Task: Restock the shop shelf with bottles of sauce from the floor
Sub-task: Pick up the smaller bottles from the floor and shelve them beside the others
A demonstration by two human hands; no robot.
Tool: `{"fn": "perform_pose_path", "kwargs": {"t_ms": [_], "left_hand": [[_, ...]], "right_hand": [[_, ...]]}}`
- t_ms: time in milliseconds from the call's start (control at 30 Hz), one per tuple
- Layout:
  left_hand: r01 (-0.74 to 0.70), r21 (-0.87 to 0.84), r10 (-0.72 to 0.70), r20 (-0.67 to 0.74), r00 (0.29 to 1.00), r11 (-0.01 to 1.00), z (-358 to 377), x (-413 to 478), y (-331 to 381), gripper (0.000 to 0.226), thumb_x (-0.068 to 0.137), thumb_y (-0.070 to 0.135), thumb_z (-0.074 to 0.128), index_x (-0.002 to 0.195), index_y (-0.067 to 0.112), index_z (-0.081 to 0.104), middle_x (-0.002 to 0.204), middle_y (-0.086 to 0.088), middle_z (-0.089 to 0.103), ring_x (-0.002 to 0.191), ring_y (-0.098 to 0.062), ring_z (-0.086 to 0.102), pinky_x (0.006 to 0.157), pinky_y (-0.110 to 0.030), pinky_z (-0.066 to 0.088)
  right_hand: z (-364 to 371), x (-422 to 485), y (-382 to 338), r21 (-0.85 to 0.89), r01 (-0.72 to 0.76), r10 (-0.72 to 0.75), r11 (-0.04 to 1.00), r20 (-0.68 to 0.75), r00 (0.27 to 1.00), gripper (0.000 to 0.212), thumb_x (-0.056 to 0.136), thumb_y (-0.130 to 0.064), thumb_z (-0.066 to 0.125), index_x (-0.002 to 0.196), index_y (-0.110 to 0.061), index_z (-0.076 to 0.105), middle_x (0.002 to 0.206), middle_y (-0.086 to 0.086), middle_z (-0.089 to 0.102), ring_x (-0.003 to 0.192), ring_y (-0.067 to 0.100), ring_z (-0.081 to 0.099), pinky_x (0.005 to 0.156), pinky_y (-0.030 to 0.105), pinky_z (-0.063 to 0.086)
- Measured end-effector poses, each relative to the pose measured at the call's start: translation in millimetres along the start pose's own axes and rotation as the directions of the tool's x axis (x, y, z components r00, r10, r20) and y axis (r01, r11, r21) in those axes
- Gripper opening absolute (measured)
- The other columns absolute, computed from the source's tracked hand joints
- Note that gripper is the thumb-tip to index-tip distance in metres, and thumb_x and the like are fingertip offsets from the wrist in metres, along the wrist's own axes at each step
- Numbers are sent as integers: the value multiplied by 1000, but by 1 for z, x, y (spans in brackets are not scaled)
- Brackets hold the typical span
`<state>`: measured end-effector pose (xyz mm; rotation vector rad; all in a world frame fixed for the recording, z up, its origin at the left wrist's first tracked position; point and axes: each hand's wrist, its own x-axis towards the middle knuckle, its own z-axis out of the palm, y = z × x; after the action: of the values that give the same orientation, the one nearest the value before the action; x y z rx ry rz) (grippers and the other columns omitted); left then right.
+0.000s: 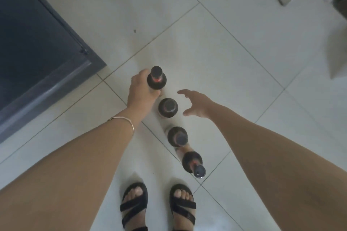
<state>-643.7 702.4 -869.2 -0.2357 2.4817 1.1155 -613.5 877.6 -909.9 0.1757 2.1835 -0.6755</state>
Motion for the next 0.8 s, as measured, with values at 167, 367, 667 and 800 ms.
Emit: {"fn": "perform_pose_path", "kwargs": {"t_ms": [167,367,667,800], "left_hand": [[26,-95,-26,6,1000,995,30,39,-27,97,70,6,75,146,22,17,147,-7,25,134,-21,35,95,-20,25],[34,-222,-28,27,999,974,56,70,-43,81,63,8,79,132,21,39,127,-2,51,113,-19,51,99,-29,38],[71,-267,-80,-24,996,961,55,71,-47,50,57,8,82,100,17,58,109,-10,63,104,-30,59,99,-43,45],[45,-310,-56,-25,998,950,41,69,-49,33,67,5,76,95,16,61,90,0,59,89,-20,54,83,-29,42]], "right_hand": [[24,41,7,54,110,-114,992,81,990,96,71,-17,77,145,-40,20,147,4,38,136,31,34,111,49,32],[29,52,8,251,197,-246,948,185,951,82,71,6,74,140,-19,37,137,4,50,119,12,44,95,14,34],[38,53,4,391,180,-218,903,55,974,73,68,2,75,128,-28,48,123,1,62,113,17,55,93,24,37],[35,55,-4,359,186,-187,915,-33,982,63,67,-6,75,121,-25,49,117,8,63,109,26,58,94,38,47]]}}
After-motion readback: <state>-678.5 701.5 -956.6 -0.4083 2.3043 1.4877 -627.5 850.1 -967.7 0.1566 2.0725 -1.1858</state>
